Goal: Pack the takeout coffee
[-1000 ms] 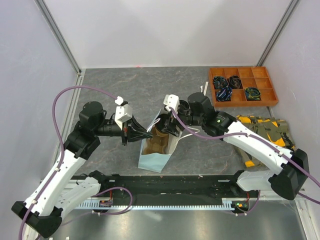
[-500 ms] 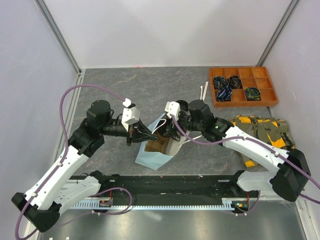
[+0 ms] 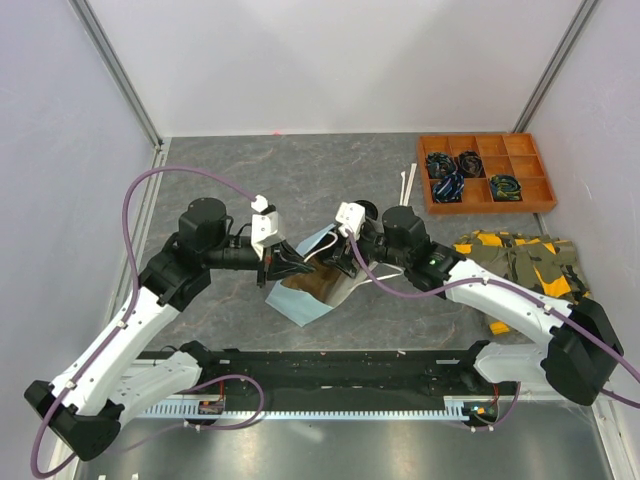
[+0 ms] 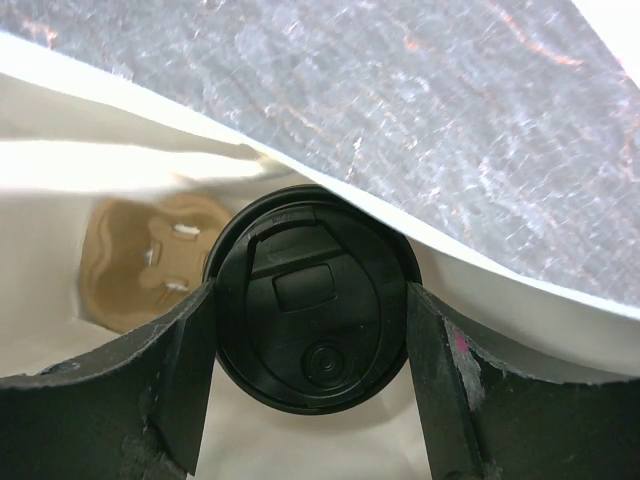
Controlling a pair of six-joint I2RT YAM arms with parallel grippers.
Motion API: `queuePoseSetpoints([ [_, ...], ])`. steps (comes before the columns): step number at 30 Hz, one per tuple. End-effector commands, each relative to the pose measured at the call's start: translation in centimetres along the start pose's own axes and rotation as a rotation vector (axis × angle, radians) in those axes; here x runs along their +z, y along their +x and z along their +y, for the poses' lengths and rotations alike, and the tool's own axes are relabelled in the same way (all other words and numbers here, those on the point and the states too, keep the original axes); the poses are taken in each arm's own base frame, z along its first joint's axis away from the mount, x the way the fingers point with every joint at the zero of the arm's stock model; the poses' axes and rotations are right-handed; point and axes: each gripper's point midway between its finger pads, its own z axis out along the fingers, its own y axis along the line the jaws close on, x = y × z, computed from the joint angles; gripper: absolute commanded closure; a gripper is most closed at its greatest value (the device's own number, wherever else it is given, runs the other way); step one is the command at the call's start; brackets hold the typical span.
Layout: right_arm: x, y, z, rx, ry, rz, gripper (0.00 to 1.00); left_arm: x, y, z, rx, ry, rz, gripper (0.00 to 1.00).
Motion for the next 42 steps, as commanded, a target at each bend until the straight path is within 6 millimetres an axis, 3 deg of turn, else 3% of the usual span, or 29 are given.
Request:
queuePoseSetpoints([
  [1,0.0,-4.1,-1.4,-0.033,0.036,-0.118,0.6,-0.2,-1.2,1.2,-0.052,-0.075,-0.027,0.98],
  [9,2.3,-0.8,-2.0,-0.091,0.034,-0.036,0.61,-0.9,-1.0,2.4,-0.139,-0.137,-0.041,0.98],
  [19,4.1,0.0,-3.4,-0.138,0.061,-0.011,0.62,-2.3,0.2,4.0,-0.267,-0.182,-0.044,0.98],
  [23,4.6,1.5,-3.6,-0.149,0.054,0.043,0.63,-2.8,0.7,4.7,-0.286,-0.186,-0.041,0.98],
  [29,5.8,1.0,-4.1,-0.137,0.022,0.103,0.68,-3.8,1.3,7.0,-0.355,-0.209,-0.042,0.98],
  [32,5.7,1.3,-3.9,-0.124,-0.015,0.153,0.69,-4.1,1.2,7.7,-0.365,-0.212,-0.047,0.98],
  [33,5.7,-0.1,-4.4,-0.136,-0.014,0.141,0.69,-4.2,1.0,7.9,-0.36,-0.21,-0.05,0.98],
  [34,5.4,0.4,-4.0,-0.121,-0.04,0.179,0.69,-4.3,0.9,7.9,-0.357,-0.21,-0.051,0.98],
  [35,5.3,-0.3,-4.2,-0.123,-0.04,0.179,0.7,-4.3,0.8,7.9,-0.356,-0.209,-0.052,0.98],
  [42,3.8,0.6,-3.4,-0.146,-0.144,0.24,0.7,-5.0,0.9,9.0,-0.385,-0.234,-0.058,0.98],
])
